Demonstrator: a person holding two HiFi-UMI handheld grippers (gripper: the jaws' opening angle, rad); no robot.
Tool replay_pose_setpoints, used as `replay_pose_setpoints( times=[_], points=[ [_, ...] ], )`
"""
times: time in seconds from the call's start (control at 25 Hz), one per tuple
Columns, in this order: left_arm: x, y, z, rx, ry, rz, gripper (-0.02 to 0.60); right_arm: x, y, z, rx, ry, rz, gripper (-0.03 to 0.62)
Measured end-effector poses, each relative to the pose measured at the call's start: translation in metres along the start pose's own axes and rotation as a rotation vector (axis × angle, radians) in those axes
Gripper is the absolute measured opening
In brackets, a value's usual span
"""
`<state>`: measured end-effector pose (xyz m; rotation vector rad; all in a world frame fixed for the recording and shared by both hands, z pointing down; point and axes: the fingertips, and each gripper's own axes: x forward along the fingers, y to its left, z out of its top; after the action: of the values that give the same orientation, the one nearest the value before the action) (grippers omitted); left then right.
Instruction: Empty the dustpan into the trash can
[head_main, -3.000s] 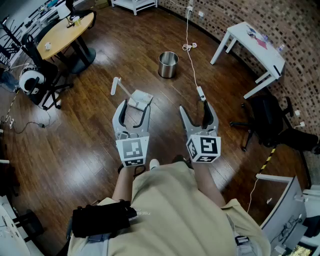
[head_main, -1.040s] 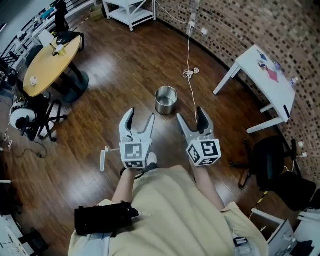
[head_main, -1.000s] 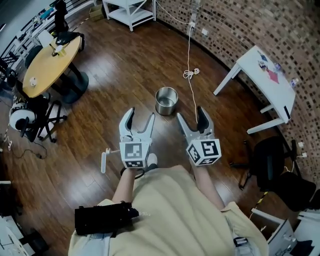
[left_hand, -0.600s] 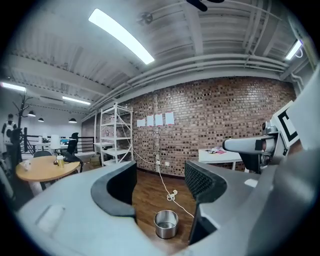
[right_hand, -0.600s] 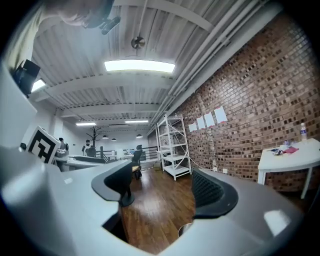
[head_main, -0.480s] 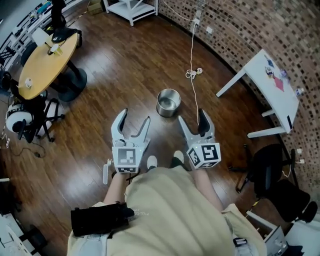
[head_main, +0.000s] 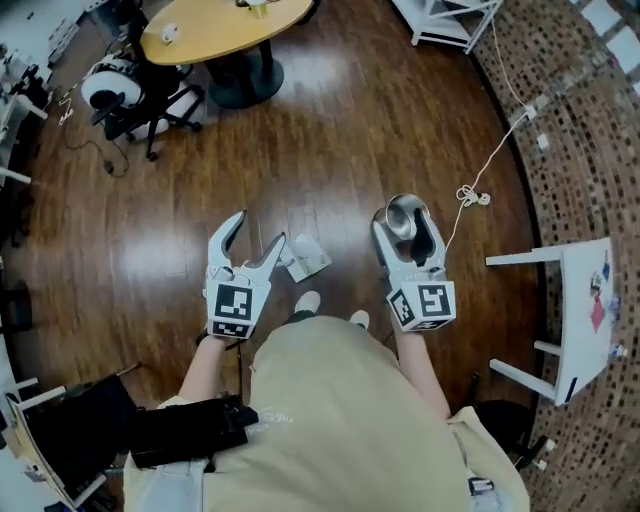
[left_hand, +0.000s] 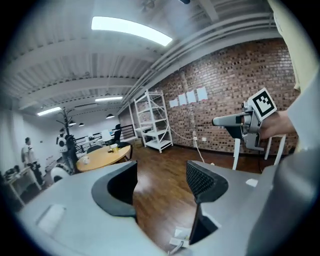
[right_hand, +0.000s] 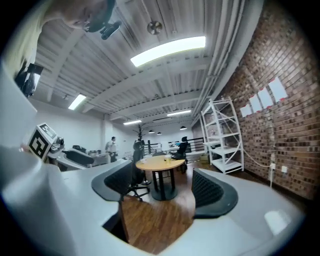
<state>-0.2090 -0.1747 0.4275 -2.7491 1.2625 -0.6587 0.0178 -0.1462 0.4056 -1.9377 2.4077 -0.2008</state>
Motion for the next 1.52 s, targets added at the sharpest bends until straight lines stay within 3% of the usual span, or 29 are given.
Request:
replay_pose_setpoints(
  times=[0.12,0.32,0.64,0.96,1.52],
  points=[
    [-0.029,0.038,-0.04,-0.016,0.077,0.082,0.299,0.032,0.045,-0.006,-0.012,0.027,0.116,0.36],
    [-0.073,0.066,-0.09,-0.062,0.188,0.165,0.299,0.056,0.092,-0.022,-0.018,0.079,0.274,0.36],
    [-0.139,0.068,-0.144,-0.033,0.38,0.117,0.327,0.065,0.136,-0.043,-0.034,0.138,0.397,0.36],
    [-0.175,0.065,-0.189,-0.043,0.53,0.022,0.337,0.061,0.142,-0.05,-0.032,0.159,0.416,0.358],
    [-0.147,0.026,-0.245,-0.129,0.616,-0.151,0.373,0.045,0.127,-0.048,-0.039,0.165,0.359,0.359]
  ],
)
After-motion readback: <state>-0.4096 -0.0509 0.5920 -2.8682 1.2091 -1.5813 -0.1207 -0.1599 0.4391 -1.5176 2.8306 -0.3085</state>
